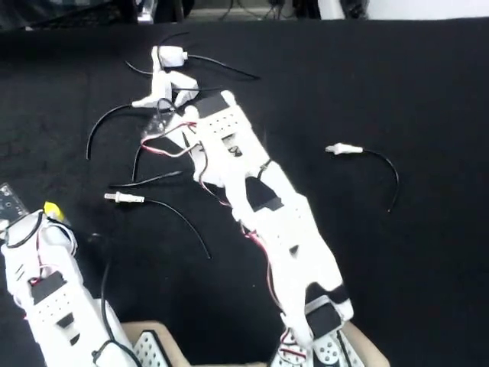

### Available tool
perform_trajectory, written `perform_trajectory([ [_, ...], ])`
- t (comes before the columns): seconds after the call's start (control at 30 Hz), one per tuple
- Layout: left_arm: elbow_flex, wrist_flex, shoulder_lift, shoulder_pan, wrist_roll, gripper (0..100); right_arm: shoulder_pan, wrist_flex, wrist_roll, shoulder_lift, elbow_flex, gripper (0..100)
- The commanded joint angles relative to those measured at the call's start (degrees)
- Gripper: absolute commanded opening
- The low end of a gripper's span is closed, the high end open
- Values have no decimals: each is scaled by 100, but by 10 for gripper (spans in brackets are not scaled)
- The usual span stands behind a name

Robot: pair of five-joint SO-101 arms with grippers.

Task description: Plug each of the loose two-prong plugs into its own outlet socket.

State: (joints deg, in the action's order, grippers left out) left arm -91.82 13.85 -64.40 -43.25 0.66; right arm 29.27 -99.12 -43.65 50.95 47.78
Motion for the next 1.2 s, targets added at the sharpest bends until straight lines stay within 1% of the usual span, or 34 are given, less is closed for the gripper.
perform_trajectory([
  [0.0,40,-149,-44,57,62,181,88,-176,-62,-1112,13,336],
  [0.13,40,-149,-44,57,62,181,97,-158,-62,-1938,13,336],
  [0.2,40,-149,-44,57,62,181,53,53,-62,-2193,-40,336],
  [0.33,40,-149,-44,48,62,181,-475,624,-62,-1912,-48,336],
  [0.4,40,-149,-44,48,62,181,-791,765,-62,-1622,4,336],
  [0.5,40,-149,-44,48,62,181,-1327,686,-62,-1481,92,336],
  [0.67,57,-149,-44,92,62,182,-2444,-26,-35,-1569,479,336],
  [0.73,48,-149,-44,259,62,182,-2822,-176,-18,-1578,514,336],
  [0.83,84,-123,-44,418,220,182,-3393,-176,211,-1552,233,336],
  [0.93,198,-97,-44,655,352,195,-3859,-167,396,-1543,-382,336],
  [1.0,479,237,-44,901,343,256,-4070,-158,659,-1543,-901,336],
  [1.07,998,958,0,1262,343,305,-4246,35,958,-1543,-1534,336],
  [1.17,1938,2215,9,1921,334,306,-4448,651,1635,-1543,-2501,336],
])
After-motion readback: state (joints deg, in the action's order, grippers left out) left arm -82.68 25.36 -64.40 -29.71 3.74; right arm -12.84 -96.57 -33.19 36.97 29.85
